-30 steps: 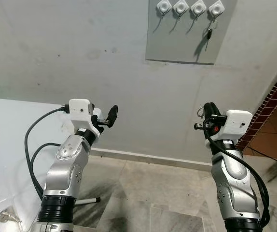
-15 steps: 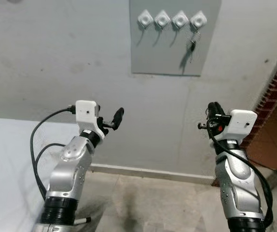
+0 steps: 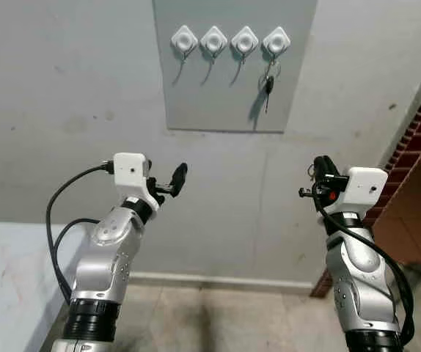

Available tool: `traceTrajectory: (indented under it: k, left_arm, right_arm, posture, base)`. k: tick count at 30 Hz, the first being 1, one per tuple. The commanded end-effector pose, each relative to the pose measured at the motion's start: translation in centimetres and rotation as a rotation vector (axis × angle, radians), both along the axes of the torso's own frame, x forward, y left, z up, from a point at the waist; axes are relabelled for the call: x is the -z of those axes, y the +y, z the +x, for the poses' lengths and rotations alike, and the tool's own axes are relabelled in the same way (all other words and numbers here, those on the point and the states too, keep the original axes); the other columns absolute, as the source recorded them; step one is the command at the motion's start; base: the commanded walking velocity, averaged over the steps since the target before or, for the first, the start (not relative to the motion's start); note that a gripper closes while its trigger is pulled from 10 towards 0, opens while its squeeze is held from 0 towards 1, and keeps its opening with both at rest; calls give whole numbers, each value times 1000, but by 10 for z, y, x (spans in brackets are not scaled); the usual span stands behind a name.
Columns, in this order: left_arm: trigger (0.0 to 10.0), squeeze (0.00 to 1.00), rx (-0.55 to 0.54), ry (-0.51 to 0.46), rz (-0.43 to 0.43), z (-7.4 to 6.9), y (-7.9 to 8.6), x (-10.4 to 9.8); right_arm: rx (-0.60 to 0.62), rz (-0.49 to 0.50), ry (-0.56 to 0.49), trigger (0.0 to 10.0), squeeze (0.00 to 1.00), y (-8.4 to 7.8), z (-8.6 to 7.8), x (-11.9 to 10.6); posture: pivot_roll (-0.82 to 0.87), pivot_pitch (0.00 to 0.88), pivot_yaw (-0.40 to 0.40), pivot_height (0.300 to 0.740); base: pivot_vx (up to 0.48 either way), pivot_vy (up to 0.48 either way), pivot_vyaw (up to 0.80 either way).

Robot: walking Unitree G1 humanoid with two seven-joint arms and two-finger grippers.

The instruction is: Hang keys on a hook

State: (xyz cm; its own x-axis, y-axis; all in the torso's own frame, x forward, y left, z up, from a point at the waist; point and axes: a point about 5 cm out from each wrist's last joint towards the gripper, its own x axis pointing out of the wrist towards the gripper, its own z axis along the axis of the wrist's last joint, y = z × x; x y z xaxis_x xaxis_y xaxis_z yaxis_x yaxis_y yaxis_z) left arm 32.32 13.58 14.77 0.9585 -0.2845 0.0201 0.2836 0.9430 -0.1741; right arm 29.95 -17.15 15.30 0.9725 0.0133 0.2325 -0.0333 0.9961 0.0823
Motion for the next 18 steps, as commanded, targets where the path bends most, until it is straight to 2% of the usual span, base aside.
traceTrajectory:
  k: [1,6,9,13,18]
  left_arm:
    - [10000,0,-30,-7,5,1,10,-3]
    - [10000,0,-46,5,-15,1,9,-2]
    - [10000,0,-81,33,7,3,10,1]
    - [10000,0,-61,35,-38,2,7,0]
    - [10000,0,30,4,-1,0,-6,-5]
  right_arm:
    - [-38,8,-25,10000,0,11,2,-7]
    - [-42,6,-24,10000,0,11,3,-7]
    - [-47,6,-21,10000,0,11,3,-7]
    - [-59,-4,-12,10000,0,13,3,-6]
    - [-107,-17,6,10000,0,16,4,-4]
  posture:
    - [-15,0,11,740]
    - [-13,0,8,740]
    - [-13,0,6,740]
    - [-13,0,6,740]
    - [-11,0,1,740]
  base:
    - [480,0,0]
    - [459,0,0]
    - [0,0,0]
    - [0,0,0]
    - [0,0,0]
